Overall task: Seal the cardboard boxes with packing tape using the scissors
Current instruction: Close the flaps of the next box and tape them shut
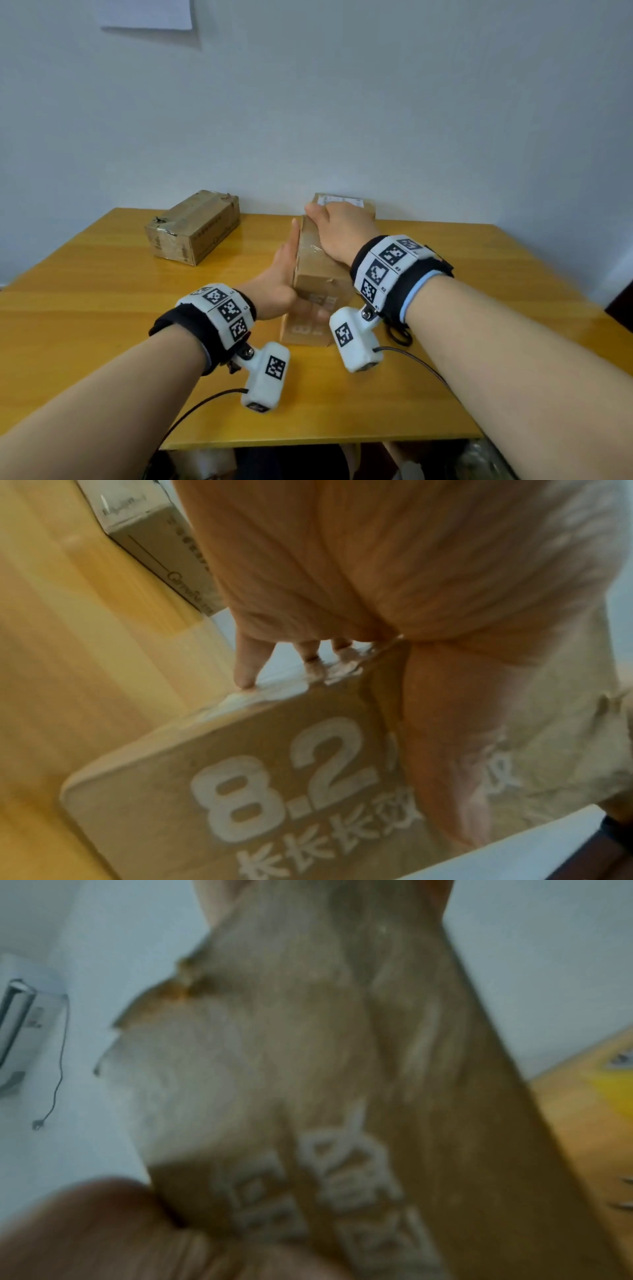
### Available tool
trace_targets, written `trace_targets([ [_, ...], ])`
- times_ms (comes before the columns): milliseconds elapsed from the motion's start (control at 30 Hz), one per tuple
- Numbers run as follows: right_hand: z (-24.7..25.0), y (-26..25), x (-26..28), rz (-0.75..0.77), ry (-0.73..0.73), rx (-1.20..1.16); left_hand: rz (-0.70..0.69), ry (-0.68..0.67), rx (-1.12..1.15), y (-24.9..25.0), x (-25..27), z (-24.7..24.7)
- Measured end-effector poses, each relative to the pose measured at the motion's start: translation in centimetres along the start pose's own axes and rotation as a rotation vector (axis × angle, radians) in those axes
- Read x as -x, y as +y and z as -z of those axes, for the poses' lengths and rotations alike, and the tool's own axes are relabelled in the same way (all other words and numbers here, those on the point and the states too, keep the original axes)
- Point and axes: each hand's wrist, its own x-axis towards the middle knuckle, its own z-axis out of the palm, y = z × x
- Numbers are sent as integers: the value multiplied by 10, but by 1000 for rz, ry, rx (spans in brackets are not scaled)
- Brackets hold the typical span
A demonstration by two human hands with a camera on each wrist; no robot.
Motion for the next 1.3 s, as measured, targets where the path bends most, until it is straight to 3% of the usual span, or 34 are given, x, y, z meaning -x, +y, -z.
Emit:
trace_targets([
  [167, -7, 9, -4, -127, -33, -265, 28, 43, 137, -18, 4, 4],
  [300, -9, 8, 4, -95, -90, -345, 48, 61, 193, -22, 3, 7],
  [500, -6, 8, 5, -77, -70, -236, 37, 32, 235, -12, 4, 6],
  [667, -24, 24, 2, -218, -214, -552, 23, -54, 354, -6, 9, 11],
  [767, -23, 21, 3, -239, -229, -682, 29, -62, 385, -4, 10, 19],
  [833, -19, 15, 0, -217, -203, -668, 32, -8, 280, 0, 5, 28],
  [933, -15, 8, -10, -258, -127, -537, 118, 68, -163, 8, -8, 39],
  [1067, -20, 7, -18, -350, -231, -527, 192, 87, -599, 18, -22, 37],
  [1300, -50, 32, -12, -528, -385, -346, 353, -69, -822, -5, -27, 17],
])
